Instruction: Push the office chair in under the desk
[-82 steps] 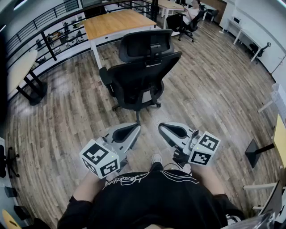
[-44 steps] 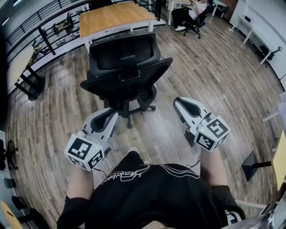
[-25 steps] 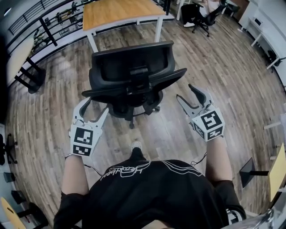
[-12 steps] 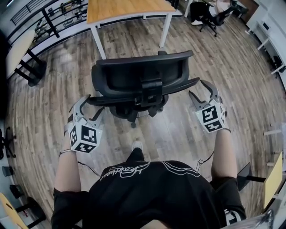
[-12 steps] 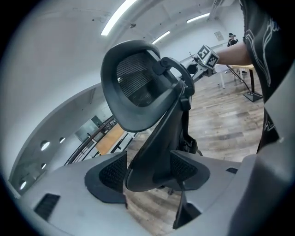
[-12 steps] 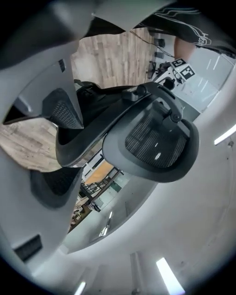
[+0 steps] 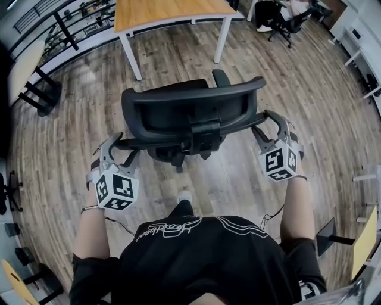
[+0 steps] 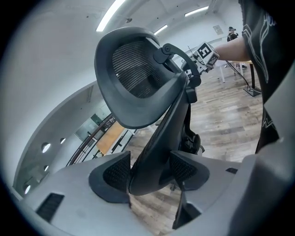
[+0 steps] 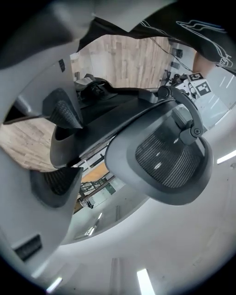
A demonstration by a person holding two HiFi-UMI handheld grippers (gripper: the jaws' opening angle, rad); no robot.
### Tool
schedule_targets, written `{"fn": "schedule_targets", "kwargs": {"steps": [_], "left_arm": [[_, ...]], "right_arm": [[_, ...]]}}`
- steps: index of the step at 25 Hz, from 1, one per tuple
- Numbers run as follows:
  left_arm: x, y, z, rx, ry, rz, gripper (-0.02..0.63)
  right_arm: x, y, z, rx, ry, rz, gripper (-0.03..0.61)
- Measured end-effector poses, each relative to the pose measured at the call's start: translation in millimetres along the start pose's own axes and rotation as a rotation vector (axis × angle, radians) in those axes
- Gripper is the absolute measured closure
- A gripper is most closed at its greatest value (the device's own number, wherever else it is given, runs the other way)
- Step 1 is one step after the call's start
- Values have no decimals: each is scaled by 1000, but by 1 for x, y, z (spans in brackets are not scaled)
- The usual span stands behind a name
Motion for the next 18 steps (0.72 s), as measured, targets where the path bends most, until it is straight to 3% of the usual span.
{"fn": "schedule_targets", "kwargs": {"steps": [6,18], "left_arm": [[-4,-8,16,40,17,-17,350],[5,-30,10,31,12,-42,350]], "right_arm": [[-6,-12,-13,-4,19,11,313],[8,-24,-1,48,20,17,311]]}}
Point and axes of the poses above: the fingertips, and each gripper's own axes: y backward along the fingers, z to its left, x out of its underside, the point moved 8 cm from there along y, backward along the fingers, and after that the axes turned 2 degrees about -y, right-handed, at the moved point
